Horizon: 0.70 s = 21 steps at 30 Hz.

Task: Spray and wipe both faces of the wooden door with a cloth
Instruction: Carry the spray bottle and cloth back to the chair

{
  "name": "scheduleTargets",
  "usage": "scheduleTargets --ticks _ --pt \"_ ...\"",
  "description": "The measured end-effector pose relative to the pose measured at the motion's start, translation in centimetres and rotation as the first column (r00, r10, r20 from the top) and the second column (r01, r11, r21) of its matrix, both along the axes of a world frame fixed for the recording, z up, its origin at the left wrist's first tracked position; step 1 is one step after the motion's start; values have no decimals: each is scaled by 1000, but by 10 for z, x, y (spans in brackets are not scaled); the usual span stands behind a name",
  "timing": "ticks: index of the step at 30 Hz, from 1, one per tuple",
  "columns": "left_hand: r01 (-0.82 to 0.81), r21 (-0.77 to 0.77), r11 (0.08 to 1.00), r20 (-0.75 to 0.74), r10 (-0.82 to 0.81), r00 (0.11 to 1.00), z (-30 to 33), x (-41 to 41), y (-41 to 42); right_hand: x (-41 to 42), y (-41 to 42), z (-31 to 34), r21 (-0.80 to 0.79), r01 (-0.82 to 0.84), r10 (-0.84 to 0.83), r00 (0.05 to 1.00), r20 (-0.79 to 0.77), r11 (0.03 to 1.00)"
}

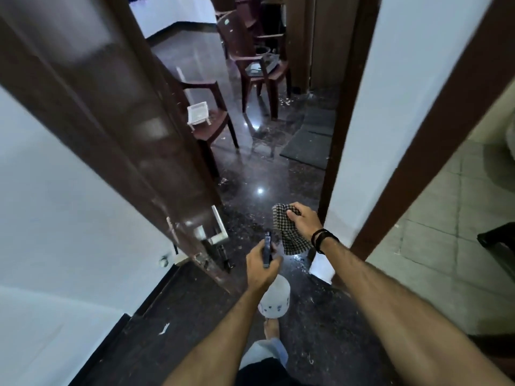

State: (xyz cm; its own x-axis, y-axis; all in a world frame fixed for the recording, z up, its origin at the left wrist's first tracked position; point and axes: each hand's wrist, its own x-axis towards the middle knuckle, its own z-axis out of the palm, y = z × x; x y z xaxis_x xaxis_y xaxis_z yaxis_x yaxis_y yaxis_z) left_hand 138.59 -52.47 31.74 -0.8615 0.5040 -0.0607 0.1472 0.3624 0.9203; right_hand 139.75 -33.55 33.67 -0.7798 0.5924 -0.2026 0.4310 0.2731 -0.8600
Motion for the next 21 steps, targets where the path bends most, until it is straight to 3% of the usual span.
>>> scheduleTargets --ticks 9,21 --pt "-384 25 923 168 375 912 -13 -118 45 -129 22 -20 42 -146 141 984 104 988" --pt "-500 -66 864 154 504 850 -13 -291 71 -339 47 -38 35 -399 376 887 268 916"
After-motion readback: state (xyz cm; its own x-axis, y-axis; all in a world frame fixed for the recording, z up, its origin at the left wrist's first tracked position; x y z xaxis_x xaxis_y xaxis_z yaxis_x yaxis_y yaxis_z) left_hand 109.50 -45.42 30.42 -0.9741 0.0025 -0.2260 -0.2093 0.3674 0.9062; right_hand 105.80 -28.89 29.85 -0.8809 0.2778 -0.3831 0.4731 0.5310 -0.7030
